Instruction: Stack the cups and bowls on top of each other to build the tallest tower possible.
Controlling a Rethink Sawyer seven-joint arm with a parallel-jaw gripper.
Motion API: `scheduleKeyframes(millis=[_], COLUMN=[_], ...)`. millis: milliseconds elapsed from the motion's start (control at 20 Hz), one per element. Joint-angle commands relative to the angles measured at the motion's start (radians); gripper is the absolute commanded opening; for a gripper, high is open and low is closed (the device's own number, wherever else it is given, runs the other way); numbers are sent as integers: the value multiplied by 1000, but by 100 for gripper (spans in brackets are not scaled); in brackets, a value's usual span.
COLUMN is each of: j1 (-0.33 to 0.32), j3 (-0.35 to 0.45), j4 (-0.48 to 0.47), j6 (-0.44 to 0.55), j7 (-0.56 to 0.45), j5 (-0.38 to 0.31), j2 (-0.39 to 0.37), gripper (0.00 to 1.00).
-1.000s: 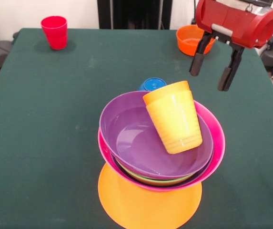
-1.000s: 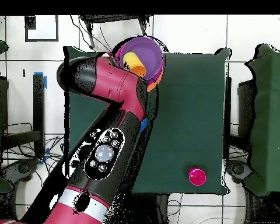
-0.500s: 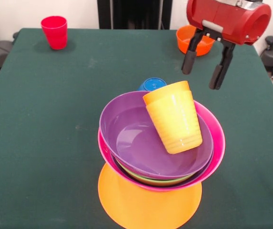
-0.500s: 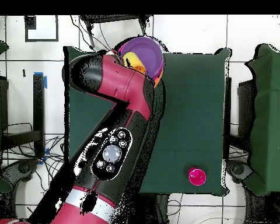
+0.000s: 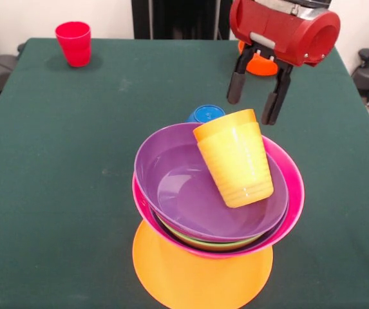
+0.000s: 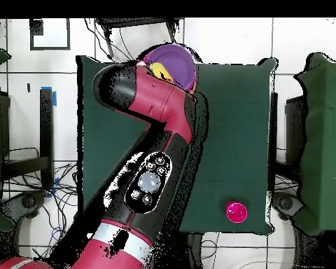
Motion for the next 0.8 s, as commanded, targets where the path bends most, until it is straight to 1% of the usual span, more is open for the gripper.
scheduleKeyframes(millis=[50,300,450,600,700,800], j1=[-19,-25,-47,-57,-66,-73], j3=[170,200,253,272,281,287], j4=[105,112,136,126,120,101], j6=[-45,-84,-163,-175,-200,-212], j7=[41,50,37,37,37,38], j5=[-52,-44,-36,-39,-47,-55], j2=[10,13,-8,-10,-5,8], gripper=[100,100,100,100,100,100])
